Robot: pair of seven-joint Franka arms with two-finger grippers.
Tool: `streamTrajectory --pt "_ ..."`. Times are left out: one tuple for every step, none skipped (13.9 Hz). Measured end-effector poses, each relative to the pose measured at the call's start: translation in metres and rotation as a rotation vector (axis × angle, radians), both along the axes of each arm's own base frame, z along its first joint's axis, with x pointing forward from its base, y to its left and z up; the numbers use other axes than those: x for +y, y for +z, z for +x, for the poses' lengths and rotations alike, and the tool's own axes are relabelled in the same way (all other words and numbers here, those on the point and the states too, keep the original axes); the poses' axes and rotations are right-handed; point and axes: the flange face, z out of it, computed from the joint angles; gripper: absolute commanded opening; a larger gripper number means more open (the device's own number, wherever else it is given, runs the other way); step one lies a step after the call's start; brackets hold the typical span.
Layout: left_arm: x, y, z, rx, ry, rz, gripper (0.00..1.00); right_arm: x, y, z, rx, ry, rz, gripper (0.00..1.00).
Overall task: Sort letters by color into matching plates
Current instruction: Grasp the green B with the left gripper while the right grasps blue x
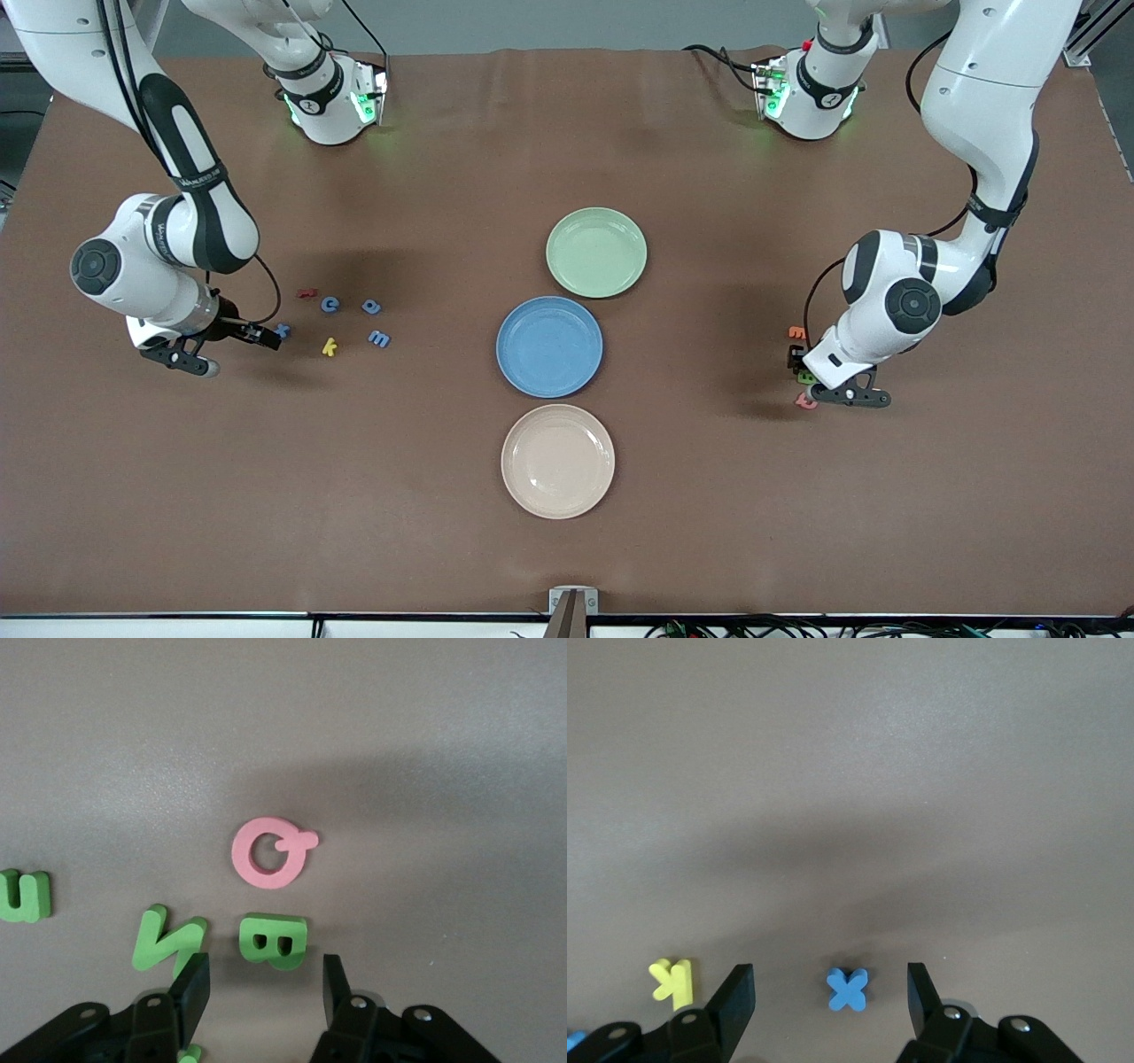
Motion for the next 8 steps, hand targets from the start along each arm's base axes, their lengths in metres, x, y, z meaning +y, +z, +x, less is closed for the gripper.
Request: streamTrajectory --pt "0.000 0.001 0.001 -0.004 0.002 -0.001 0.58 -0.001 -0.004 -0.002 -0.006 -0.002 -0.003 0.62" --pt "-0.001 0.002 0.002 -0.012 0.004 -0.003 0.58 -0.001 -0.009 -0.004 -0.008 -0.003 -0.005 0.61" --pt "-0.001 0.002 0.003 -0.017 0.007 -0.004 0.58 -0.001 -0.013 -0.006 -0.008 -0.004 -0.006 0.61" --pt "-0.002 0.001 0.003 -0.022 0.008 -0.006 0.57 -0.002 -0.018 -0.007 -0.006 -0.005 -0.007 0.61" --pt "-0.002 0.000 0.004 -0.027 0.009 -0.008 0.56 -0.002 -0.021 -0.009 -0.004 -0.006 -0.008 0.61" --pt "-0.002 -0.002 0.005 -0.029 0.009 -0.010 0.54 -0.002 -0.025 -0.010 -0.001 -0.006 -0.009 0.61" --pt "-0.003 -0.005 0.006 -0.028 0.009 -0.011 0.53 -0.002 -0.027 -0.011 0.002 -0.006 -0.009 0.61" --pt "-0.003 -0.008 0.006 -0.026 0.010 -0.012 0.52 -0.002 -0.030 -0.012 0.007 -0.006 -0.008 0.61"
